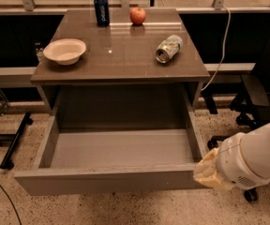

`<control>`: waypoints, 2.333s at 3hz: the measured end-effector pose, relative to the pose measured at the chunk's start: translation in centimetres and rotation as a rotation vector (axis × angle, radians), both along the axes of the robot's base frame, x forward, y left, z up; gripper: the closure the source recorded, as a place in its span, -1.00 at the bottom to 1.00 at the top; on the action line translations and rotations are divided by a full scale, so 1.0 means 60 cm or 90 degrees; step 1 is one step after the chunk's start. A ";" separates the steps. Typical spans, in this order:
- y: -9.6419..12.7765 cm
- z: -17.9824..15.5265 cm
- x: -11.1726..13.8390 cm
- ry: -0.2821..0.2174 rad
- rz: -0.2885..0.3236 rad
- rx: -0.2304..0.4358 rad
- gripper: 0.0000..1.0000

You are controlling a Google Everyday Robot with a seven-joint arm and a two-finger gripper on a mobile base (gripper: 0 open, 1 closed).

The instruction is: Close top drawer

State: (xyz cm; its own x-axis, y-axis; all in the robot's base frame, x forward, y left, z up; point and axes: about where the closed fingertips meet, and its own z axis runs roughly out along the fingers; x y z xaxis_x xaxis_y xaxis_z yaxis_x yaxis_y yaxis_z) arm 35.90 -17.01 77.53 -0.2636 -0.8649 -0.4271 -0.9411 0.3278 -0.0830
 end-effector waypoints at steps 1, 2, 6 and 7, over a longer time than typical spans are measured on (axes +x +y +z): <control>0.001 -0.010 0.000 0.003 -0.003 -0.002 1.00; 0.003 -0.017 0.000 0.011 -0.005 -0.008 1.00; 0.048 -0.200 0.083 -0.030 -0.039 0.098 1.00; 0.049 -0.201 0.085 -0.035 -0.041 0.102 1.00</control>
Offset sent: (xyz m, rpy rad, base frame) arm 0.0008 0.0022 -0.0148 -0.0232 0.0330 -0.0147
